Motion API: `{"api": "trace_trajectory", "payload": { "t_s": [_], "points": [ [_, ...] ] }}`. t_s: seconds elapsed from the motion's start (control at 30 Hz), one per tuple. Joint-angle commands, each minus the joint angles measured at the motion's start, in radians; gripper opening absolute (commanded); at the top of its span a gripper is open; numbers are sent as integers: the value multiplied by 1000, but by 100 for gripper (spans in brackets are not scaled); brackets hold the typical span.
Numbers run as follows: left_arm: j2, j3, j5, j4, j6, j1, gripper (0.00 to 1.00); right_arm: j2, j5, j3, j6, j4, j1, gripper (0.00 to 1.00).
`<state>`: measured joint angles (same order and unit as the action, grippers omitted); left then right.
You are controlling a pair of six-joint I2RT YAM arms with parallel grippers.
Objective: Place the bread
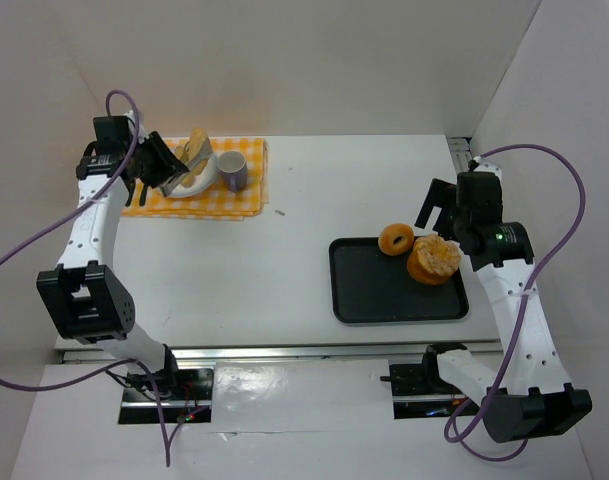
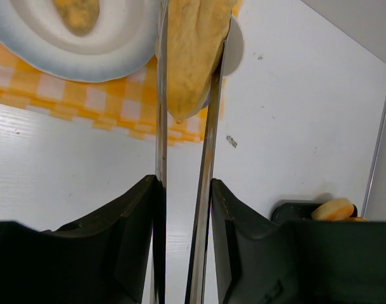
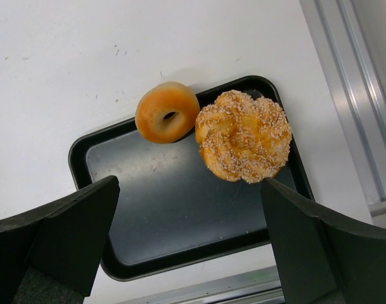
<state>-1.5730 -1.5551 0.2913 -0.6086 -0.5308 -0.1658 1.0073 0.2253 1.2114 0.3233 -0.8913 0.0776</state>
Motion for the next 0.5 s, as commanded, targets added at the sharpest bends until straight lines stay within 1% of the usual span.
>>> {"api": "trace_trajectory", "payload": {
  "t_s": [0.0, 0.2, 0.37, 0.47],
  "points": [
    [-54, -52, 19, 99, -38, 14, 36, 13, 16, 33, -7, 14, -2, 100],
    [-160, -128, -82, 122, -17, 14, 36, 22, 16, 42, -7, 14, -2, 100],
    [-237, -149, -106, 168, -8, 3, 36, 22, 16, 42, -7, 14, -2, 100],
    [-286, -158, -115, 168, -8, 3, 39, 42, 16, 42, -7, 14, -2, 100]
  ]
}}
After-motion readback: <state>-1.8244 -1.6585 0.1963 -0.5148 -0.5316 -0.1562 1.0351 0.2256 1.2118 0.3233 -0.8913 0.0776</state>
